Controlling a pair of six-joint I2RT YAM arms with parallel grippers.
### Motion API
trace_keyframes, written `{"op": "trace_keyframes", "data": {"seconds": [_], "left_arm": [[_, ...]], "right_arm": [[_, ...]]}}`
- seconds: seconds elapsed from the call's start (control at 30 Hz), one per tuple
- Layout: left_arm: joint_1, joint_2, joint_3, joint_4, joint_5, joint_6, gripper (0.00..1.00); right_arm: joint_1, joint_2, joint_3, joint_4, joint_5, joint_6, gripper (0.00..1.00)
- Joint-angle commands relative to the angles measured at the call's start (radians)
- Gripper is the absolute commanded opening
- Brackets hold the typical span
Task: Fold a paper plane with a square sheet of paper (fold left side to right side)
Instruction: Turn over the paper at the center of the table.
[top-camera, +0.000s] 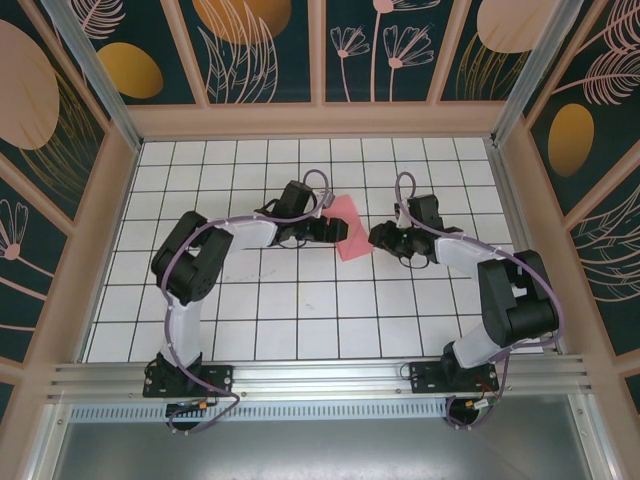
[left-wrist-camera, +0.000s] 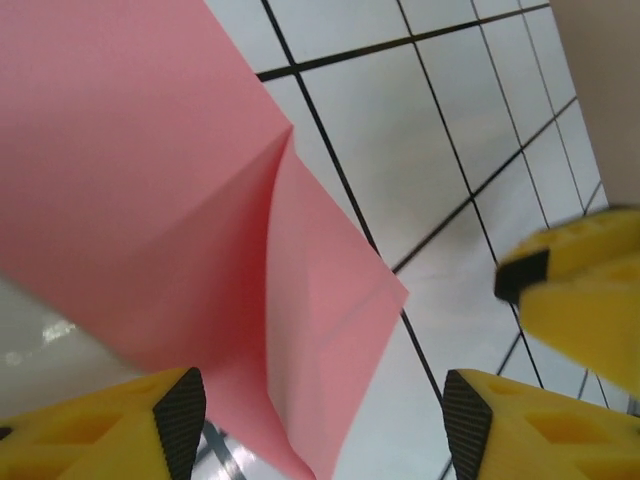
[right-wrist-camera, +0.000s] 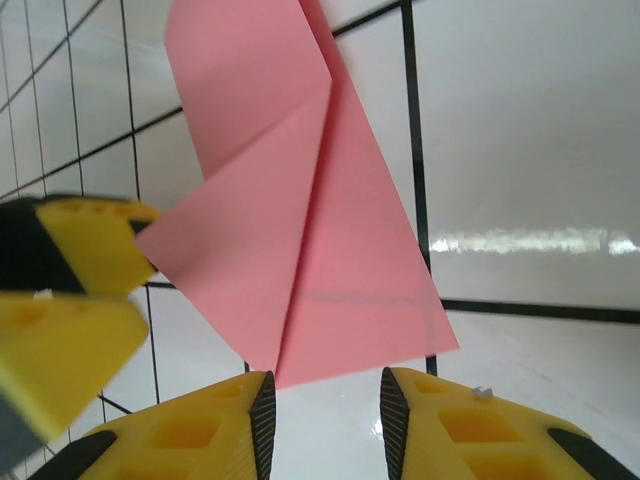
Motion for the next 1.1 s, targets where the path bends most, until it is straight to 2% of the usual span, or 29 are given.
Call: {"op": "trace_keyframes", "data": {"seconds": [0.0,0.13,0.23,0.4,0.73,0.97,1.07], "left_arm": [[0.004,0.044,0.068,-0.073,-0.018,0.021,0.56],[0.006,0.023,0.044,-0.066,-0.064,0.016,0.3],[0.011,-0.018,-0.012,-0.037,-0.085,0.008,0.19],[0.018,-0.065,-0.076,-0.002,-0.092,-0.007,0.18],[0.019,-0.07,-0.086,0.002,-0.098,-0.006,0.2],[0.02,-0.073,-0.085,-0.006,-0.111,-0.003,0.19],[0.02,-0.079,-0.088,-0.007,-0.116,-0.001,0.2]], "right_arm": [[-0.003,-0.021,-0.025,0.072,-0.057,0.001,0.37],[-0.003,0.008,-0.033,0.133,-0.095,0.026,0.37],[0.001,0.042,-0.029,0.201,-0.129,0.05,0.37],[0.012,0.118,0.015,0.273,-0.155,0.071,0.42],[0.045,0.278,0.138,0.317,-0.198,0.07,0.43],[0.061,0.359,0.189,0.333,-0.191,0.081,0.43],[0.07,0.376,0.204,0.336,-0.215,0.078,0.38]]}}
